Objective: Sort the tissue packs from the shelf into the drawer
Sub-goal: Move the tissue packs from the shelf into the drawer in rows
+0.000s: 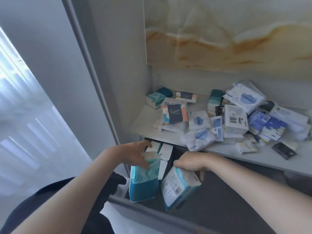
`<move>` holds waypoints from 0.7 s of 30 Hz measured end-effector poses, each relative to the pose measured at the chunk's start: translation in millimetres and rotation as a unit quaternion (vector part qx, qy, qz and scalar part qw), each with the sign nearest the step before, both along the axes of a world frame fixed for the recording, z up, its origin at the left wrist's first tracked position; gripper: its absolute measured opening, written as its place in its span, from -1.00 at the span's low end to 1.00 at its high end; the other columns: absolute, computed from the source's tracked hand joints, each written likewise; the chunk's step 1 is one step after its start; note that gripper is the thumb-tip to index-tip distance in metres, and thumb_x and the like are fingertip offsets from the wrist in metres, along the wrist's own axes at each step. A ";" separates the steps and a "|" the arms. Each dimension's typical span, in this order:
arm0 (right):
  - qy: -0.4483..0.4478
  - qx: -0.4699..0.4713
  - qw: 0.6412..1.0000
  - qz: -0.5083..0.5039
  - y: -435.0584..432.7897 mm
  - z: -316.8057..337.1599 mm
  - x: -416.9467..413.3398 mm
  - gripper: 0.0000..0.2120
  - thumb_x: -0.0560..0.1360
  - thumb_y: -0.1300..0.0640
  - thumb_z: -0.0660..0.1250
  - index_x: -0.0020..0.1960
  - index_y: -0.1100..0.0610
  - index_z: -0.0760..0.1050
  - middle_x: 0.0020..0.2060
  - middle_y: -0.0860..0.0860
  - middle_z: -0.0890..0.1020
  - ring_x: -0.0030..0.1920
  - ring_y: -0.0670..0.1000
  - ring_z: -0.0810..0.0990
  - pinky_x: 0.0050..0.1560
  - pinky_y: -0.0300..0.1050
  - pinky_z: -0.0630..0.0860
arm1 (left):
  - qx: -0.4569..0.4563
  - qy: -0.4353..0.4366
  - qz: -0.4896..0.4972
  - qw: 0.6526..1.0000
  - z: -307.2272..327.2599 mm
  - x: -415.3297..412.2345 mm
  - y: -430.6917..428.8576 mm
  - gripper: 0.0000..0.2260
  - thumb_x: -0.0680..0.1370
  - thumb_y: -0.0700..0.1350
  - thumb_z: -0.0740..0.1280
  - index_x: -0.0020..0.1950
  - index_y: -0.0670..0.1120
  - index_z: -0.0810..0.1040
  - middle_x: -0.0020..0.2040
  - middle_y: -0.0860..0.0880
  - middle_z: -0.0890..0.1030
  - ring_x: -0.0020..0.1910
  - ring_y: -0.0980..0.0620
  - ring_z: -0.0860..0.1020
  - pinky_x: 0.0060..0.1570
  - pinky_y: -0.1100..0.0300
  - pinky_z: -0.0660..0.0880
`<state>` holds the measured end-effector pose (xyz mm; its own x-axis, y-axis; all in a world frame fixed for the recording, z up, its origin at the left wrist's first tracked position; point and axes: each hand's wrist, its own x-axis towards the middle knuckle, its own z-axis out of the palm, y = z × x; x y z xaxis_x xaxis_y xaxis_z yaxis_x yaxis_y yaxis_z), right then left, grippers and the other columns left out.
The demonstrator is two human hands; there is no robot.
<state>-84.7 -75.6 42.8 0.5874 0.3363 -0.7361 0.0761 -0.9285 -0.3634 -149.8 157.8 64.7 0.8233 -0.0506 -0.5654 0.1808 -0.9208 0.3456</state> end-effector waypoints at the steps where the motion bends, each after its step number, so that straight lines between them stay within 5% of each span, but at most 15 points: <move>1: 0.001 -0.005 1.000 0.022 4.6 -4.5 -3.0 -0.55 0.50 -0.18 0.19 0.17 0.14 0.51 0.02 0.09 0.55 -0.09 0.21 0.63 -0.39 0.00 0.62 | 0.031 0.009 -0.013 0.999 -2.6 -1.8 0.6 -0.43 0.42 0.12 0.40 0.38 0.12 0.31 0.23 0.03 0.50 0.10 -0.03 0.52 0.08 0.05 0.53; 5: -0.048 0.022 0.996 0.076 25.1 -25.6 -9.8 -0.67 0.47 -0.19 0.16 -0.23 0.07 0.40 -0.23 0.04 0.49 -0.22 0.11 0.52 -0.22 -0.06 0.46 | 0.084 0.015 -0.007 0.996 -9.8 -2.3 -3.8 -0.49 0.38 0.22 0.33 0.27 0.04 0.41 0.08 0.04 0.54 0.02 0.00 0.54 -0.01 0.08 0.55; 8: -0.064 0.060 0.996 0.032 38.2 -35.8 -10.4 -0.65 0.48 -0.18 0.17 -0.30 0.07 0.37 -0.29 0.04 0.47 -0.28 0.10 0.47 -0.29 -0.10 0.39 | 0.105 0.002 0.002 0.995 -11.0 1.3 -6.6 -0.43 0.34 0.24 0.36 0.27 0.02 0.41 0.06 0.04 0.53 0.00 0.00 0.54 -0.03 0.09 0.55; 13: -0.052 0.020 0.998 0.007 51.7 -53.2 -21.4 -0.46 0.50 -0.29 0.20 0.06 0.20 0.53 0.01 0.14 0.61 -0.14 0.18 0.67 -0.24 -0.10 0.56 | 0.127 0.006 0.017 0.992 -4.2 6.0 -0.3 -0.46 0.37 0.20 0.39 0.25 -0.03 0.44 0.06 0.01 0.53 0.00 -0.02 0.53 -0.02 0.11 0.54; 17: 0.084 0.097 0.986 -0.108 61.7 -78.7 -48.9 -0.29 0.54 -0.24 0.29 0.41 0.32 0.34 0.26 0.18 0.44 -0.02 0.25 0.64 -0.20 0.13 0.68 | 0.135 0.003 0.017 0.991 5.6 7.7 11.7 -0.47 0.36 0.18 0.43 0.23 -0.02 0.42 0.05 0.01 0.54 0.00 -0.01 0.54 -0.04 0.12 0.52; 21: 0.166 0.172 0.963 -0.124 62.5 -89.2 -52.2 -0.37 0.61 0.04 0.29 0.54 0.17 0.06 0.34 0.16 0.44 0.13 0.12 0.64 -0.04 0.04 0.65 | 0.112 -0.028 0.021 0.993 10.1 9.0 21.6 -0.52 0.37 0.13 0.44 0.21 0.03 0.42 0.02 0.04 0.55 -0.03 0.02 0.54 -0.09 0.14 0.53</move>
